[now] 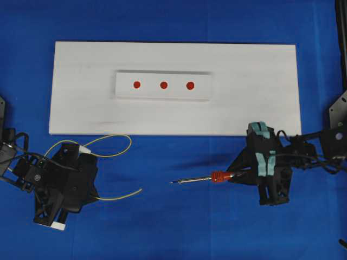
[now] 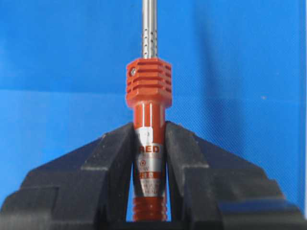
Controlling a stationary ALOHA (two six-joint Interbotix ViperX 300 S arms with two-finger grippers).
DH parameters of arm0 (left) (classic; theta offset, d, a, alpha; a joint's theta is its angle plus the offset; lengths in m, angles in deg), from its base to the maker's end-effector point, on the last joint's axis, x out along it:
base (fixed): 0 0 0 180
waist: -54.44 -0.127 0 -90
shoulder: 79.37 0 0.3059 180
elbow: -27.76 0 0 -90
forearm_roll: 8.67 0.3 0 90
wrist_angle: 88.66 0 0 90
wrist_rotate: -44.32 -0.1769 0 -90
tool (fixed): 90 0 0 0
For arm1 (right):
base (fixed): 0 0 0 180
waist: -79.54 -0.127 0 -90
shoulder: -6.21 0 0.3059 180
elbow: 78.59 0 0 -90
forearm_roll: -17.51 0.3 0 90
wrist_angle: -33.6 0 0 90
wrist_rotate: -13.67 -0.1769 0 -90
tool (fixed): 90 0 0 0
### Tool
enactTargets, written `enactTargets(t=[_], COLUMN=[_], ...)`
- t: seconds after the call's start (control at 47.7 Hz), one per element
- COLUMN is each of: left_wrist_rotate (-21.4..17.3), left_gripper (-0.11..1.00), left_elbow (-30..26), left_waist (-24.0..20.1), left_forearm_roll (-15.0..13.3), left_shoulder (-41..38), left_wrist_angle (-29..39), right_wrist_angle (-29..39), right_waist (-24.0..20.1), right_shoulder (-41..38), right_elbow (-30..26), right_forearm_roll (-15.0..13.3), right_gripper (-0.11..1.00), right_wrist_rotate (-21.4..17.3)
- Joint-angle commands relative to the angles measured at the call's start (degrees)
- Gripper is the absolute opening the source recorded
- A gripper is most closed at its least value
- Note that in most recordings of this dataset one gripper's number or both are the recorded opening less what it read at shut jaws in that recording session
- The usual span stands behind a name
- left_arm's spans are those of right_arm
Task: Touch the tip of the soldering iron to the tip of the solder at the mark.
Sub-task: 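Lift both held tools up over the red-dot strip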
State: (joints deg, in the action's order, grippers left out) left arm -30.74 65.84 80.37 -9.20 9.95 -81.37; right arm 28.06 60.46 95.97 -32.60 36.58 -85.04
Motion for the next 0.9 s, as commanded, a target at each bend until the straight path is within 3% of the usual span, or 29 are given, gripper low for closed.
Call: enactTargets(t=[0.0,0.209,0.545,0.88], left_wrist_rotate=[0.1,0.1,-0.2,-3.1], left_gripper=[0.01,0.01,0.01,0.01], left_elbow=[-2.7,-4.7,-5.3,-6.3], left_waist=[-1.1,-4.0,-8.2,-22.1], left_forearm_roll=[0.3,0.4,0.4,0.7], left_shoulder=[2.4,4.3,6.0,5.8], left_wrist_angle=[5.4,13.4,15.2,17.8], right_wrist_angle=[5.4,14.3,20.5,26.9], right_waist=[1.3,4.7,9.6,20.9], right_shoulder=[3.9,6.9,6.9,6.8], right_elbow=[-2.6,-5.3,-7.6,-10.9], right_forearm_roll=[-0.5,-2.3,-4.4,-10.0], right_gripper=[0.06,0.06,0.06,0.06], right_wrist_rotate=[0.4,0.6,0.6,0.5])
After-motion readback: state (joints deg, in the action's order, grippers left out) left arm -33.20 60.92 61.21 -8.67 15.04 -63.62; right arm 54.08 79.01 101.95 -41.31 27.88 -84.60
